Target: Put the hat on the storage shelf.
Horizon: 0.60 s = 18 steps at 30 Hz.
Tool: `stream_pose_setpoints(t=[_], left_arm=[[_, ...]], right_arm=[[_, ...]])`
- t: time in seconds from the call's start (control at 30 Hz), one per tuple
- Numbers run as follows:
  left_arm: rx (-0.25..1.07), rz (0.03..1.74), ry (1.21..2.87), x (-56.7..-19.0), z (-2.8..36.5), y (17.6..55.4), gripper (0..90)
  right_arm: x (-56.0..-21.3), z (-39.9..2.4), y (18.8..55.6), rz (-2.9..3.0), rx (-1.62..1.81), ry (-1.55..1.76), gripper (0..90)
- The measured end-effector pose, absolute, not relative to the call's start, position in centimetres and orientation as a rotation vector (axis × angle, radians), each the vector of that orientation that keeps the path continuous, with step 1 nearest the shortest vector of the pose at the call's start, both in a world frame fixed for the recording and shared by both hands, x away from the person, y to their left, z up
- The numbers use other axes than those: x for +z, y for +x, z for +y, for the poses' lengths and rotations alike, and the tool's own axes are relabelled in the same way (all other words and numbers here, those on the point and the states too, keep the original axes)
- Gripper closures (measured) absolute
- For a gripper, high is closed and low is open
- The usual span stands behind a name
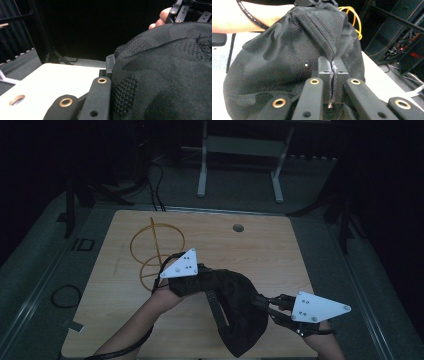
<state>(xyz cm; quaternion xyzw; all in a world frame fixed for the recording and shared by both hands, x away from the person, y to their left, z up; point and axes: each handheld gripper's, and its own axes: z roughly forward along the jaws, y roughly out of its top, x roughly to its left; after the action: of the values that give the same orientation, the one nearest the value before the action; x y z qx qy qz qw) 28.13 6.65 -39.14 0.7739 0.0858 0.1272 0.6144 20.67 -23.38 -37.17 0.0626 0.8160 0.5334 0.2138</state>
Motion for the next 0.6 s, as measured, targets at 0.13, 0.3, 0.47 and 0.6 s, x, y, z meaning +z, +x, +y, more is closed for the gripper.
stream_pose_setpoints(t=[0.13,0.3,0.47,0.6], left_arm=[[0.290,0.201,1.809,-39.2,6.6,28.2,88.4],[0.319,0.189,1.836,-39.0,6.7,27.7,81.2],[0.384,0.195,1.861,-38.6,7.0,26.9,59.7],[0.407,0.215,1.850,-38.4,7.7,26.3,53.5]], right_arm=[[-37.1,-23.7,20.9,2.261,1.538,0.209,88.6],[-36.8,-24.0,21.0,2.249,1.553,0.229,88.6],[-36.4,-24.2,21.0,2.227,1.571,0.241,88.6],[-36.2,-24.4,21.2,2.215,1.573,0.257,88.6]])
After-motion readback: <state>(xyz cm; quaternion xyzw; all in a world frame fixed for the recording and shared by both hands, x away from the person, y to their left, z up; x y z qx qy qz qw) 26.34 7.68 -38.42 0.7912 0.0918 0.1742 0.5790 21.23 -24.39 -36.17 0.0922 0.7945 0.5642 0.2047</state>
